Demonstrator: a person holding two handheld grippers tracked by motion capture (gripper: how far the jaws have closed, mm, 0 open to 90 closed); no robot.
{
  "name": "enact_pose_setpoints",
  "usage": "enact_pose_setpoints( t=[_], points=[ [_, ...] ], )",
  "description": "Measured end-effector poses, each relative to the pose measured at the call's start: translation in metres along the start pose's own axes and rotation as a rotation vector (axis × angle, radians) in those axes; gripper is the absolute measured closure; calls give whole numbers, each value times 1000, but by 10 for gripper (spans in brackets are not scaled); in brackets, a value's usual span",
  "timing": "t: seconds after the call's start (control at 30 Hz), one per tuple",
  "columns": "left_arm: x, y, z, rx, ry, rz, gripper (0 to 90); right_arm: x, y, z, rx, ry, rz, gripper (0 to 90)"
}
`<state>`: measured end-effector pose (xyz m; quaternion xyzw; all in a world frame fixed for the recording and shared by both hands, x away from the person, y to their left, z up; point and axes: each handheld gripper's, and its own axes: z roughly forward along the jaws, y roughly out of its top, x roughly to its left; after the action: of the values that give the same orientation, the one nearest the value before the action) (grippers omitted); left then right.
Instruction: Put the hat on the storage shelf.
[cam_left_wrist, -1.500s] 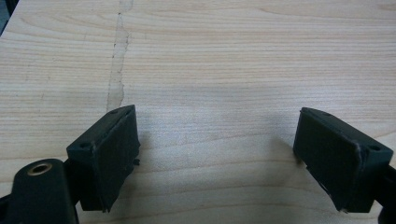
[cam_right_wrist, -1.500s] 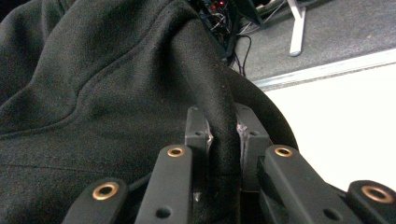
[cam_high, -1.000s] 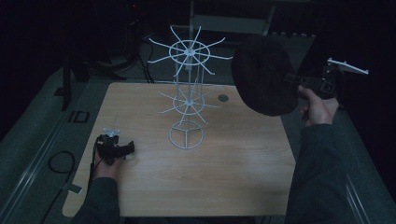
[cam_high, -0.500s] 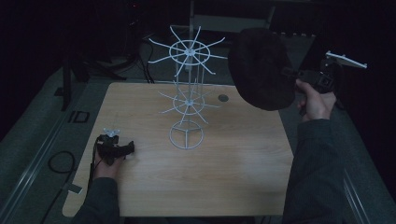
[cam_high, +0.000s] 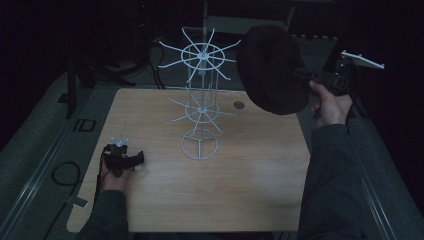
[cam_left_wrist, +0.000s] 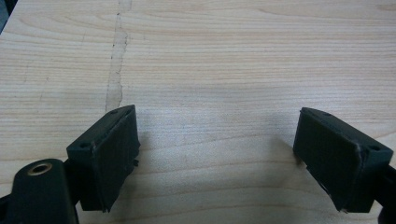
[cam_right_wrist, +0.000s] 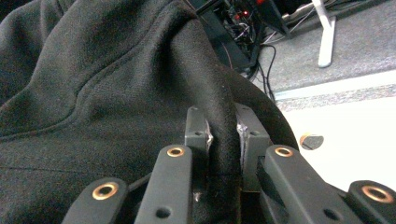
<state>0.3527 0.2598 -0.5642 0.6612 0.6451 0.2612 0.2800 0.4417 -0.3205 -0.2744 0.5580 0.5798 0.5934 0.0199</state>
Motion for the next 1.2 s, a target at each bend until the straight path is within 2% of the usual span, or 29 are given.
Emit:
enact_pose_setpoints(
  t=[0.13, 0.37, 0.7, 1.2],
  points=[
    [0, 0, 0, -1, 0, 1, 152, 4, 0, 4, -2, 8, 2, 782],
    [0, 0, 0, -1, -1, 0, 152, 6, -6, 17, 26, -26, -12, 781],
    [0, 0, 0, -2, 0, 0, 152, -14, -22, 35, 57, -8, 47, 780],
    [0, 0, 0, -4, -2, -2, 152, -30, -46, 59, 96, 33, 103, 776]
  ],
)
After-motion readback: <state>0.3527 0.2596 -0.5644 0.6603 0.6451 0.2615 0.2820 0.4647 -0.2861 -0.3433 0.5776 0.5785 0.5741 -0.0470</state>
